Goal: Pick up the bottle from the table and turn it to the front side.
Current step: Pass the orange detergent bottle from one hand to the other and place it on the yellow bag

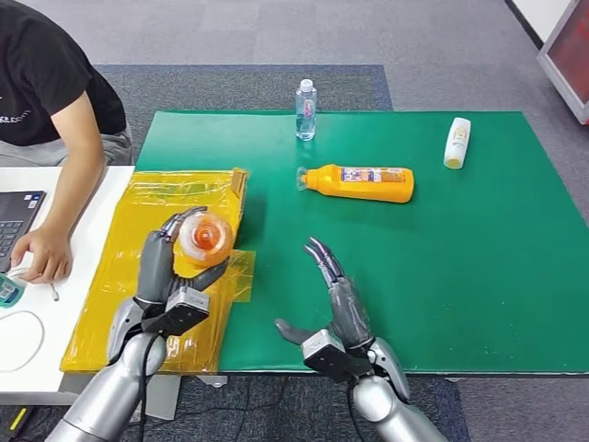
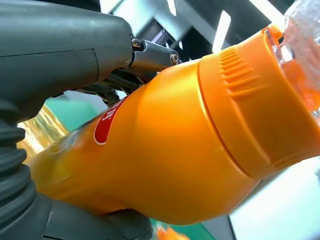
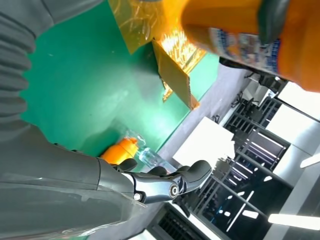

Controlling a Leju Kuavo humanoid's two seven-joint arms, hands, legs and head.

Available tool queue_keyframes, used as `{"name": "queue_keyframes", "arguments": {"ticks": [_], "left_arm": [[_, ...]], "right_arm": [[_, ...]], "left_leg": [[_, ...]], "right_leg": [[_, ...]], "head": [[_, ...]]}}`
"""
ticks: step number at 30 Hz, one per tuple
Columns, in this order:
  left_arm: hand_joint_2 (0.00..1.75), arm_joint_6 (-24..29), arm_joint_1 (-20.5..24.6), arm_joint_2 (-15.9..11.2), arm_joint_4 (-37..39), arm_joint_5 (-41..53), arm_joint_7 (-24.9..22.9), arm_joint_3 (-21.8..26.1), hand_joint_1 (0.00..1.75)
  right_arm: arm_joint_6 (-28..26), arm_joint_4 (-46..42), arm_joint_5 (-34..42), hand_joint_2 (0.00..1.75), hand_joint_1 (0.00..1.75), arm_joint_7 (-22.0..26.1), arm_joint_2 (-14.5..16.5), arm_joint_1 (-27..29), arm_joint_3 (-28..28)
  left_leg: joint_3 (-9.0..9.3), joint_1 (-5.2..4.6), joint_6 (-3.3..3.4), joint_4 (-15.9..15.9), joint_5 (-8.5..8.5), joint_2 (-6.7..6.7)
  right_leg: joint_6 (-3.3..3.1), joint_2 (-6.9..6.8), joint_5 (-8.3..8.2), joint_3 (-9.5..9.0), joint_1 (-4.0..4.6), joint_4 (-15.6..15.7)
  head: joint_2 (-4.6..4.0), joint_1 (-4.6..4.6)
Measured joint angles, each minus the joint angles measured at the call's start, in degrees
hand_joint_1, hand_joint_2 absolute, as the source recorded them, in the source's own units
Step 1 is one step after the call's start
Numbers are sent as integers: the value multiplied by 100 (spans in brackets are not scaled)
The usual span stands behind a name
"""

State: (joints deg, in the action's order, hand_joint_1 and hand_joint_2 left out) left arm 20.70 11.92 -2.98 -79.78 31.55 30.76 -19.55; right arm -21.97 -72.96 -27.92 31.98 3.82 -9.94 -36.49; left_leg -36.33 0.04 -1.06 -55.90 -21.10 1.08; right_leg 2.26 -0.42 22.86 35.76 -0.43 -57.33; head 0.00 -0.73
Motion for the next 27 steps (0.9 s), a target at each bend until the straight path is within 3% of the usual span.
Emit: {"name": "queue_keyframes", "arguments": {"ticks": [1, 5, 8, 12, 27], "left_arm": [[175, -11, 6, -48, -17, 61, -66, 5, 175], [175, -127, 50, -188, -2, 634, -492, -53, 175], [175, -200, 178, -264, 139, 1144, -761, -199, 175], [175, -367, 342, -252, 467, 997, -814, -327, 175], [175, -26, 1266, 264, 2615, 2029, -1698, -915, 175]], "right_arm": [[7, 0, -2, 0, 0, 1, 0, 18, 3], [28, -2, -2, 175, 0, 2, 4, 59, 48], [55, -7, -2, 175, 0, 4, 14, 87, 95], [98, -16, -13, 175, 0, 37, 27, 108, 140], [194, -15, 50, 175, 0, 54, 96, 157, 220]], "left_leg": [[0, 0, 0, 0, 0, 0], [-1, 0, 0, 0, 0, 0], [-2, 0, 0, 0, 0, 0], [-2, 0, 0, 0, 0, 1], [9, -1, -5, 0, -1, 6]], "right_leg": [[0, -1, 0, 0, 0, 0], [-1, 1, 0, 2, 0, 0], [-2, 0, -1, 3, 0, 0], [-5, 1, -3, 5, 0, 0], [-15, 5, -12, -3, 0, 0]], "head": [[0, -1], [0, 0], [0, 0], [0, 0], [0, 0]]}}
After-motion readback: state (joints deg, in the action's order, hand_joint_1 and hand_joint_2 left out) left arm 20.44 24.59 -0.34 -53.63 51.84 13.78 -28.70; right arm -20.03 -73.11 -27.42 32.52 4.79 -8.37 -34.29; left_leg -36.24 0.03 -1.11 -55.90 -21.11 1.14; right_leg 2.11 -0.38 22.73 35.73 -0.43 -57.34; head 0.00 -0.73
